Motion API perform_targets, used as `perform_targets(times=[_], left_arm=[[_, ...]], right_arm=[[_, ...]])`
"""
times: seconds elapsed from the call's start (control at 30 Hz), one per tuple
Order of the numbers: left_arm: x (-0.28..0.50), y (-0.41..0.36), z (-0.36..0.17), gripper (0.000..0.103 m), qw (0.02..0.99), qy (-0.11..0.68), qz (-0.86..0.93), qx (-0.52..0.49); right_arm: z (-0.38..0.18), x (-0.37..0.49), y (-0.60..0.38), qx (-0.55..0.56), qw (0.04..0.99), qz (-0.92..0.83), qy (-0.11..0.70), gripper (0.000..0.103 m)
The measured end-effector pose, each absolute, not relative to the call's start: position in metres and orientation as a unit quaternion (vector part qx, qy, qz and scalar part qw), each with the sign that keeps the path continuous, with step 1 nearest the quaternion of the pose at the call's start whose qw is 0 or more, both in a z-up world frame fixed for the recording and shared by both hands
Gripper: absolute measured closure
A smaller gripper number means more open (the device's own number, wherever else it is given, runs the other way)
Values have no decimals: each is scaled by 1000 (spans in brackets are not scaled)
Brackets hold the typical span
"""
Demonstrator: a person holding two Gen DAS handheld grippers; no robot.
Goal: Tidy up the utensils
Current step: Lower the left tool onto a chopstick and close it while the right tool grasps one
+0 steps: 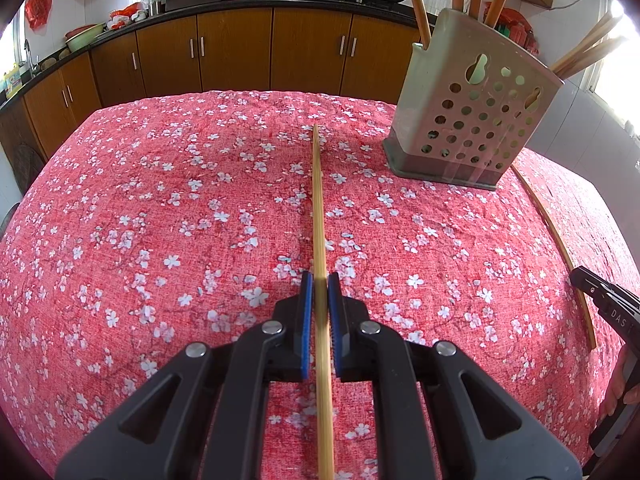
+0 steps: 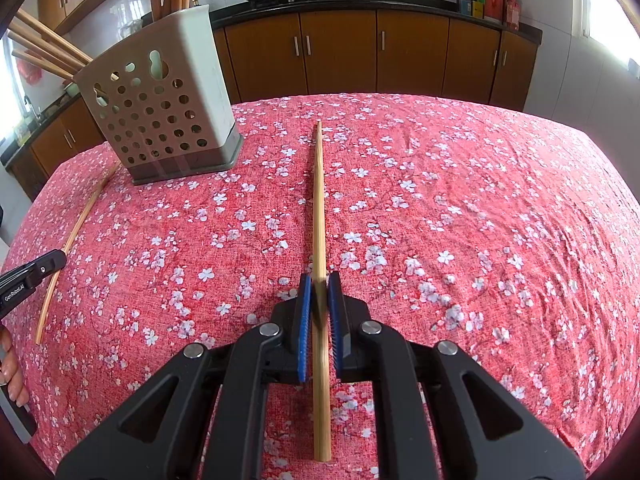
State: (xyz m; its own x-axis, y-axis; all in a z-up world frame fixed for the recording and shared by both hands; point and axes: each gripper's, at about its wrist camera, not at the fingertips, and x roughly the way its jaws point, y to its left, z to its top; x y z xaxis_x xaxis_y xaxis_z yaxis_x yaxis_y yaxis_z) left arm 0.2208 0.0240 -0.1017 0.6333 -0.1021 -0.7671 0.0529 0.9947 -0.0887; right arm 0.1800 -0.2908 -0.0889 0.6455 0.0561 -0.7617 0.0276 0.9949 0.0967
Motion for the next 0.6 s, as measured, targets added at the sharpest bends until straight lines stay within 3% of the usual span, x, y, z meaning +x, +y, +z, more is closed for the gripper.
perform_targets(times=[0.6], left_arm=[[222,23,-101,92,902,429,-42,-30]], right_arm=[[-89,180,-291,50,906,8,421,93]])
